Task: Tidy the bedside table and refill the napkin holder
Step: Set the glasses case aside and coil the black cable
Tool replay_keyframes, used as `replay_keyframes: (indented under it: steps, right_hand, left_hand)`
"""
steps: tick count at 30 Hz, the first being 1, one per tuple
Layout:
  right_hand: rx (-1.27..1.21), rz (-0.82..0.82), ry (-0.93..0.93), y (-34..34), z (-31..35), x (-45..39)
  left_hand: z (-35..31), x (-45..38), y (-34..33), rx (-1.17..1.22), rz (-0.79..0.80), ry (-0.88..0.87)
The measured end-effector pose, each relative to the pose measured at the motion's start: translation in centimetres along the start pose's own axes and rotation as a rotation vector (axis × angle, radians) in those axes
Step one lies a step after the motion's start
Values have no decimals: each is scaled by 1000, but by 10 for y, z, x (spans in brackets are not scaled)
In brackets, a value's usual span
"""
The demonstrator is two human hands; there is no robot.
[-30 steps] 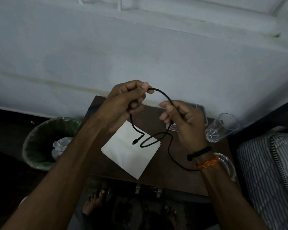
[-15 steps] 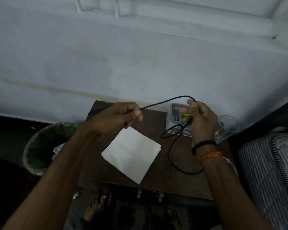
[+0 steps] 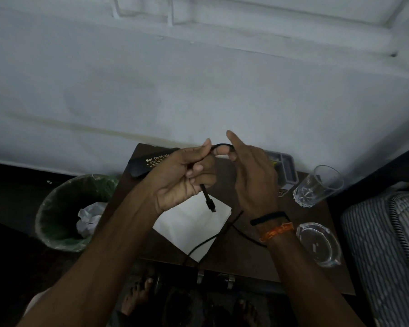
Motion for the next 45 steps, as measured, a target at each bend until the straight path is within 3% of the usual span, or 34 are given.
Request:
replay_keyframes:
  steps: [3,9,14,16,21,24,28,31,38,45]
  right_hand:
    - [-23,-36,-122,6,-7,-4]
    - [-64,-90,-300,15,-21,-9]
    - [-26,17,-338,12,-21,-11]
    - [-42,63,-353,6,-22,-11]
    - [-19,334,-337,-11,-24,1]
    - [-37,494,-312,-20,-12,7]
    - [21,652,-304,-24,-10,14]
    - [71,684,-284,-27,-16,19]
    - [80,599,-195,-12,-13,13]
    - [29,412,-21,13,1,5]
  left_hand:
    - [5,0,-4,-31,51,-17]
    - [7,3,-2,-657,132,-57]
    - [8,2,-2,-1019,163,-73]
    - [10,1,-7,-913,165,-134]
    - [15,-3,-16,-268,89,-163]
    - [11,-7,-13,-126,41,-236]
    - [5,-11,-1,-298,-56,-319]
    - [5,-11,9,-514,-79,-347]
    - [10,-11,14,-705,-18,-388]
    - [13,-5,16,-1197,177,-378]
Point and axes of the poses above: each hand's wrist, its own x-axis away from the middle knuckle, its own y-axis out of the back of the hand, z = x × y, the point moved 4 cm from there along -x, towards the middle knuckle, and after that the axes turned 13 degrees about -y, right-handed, at the moved point
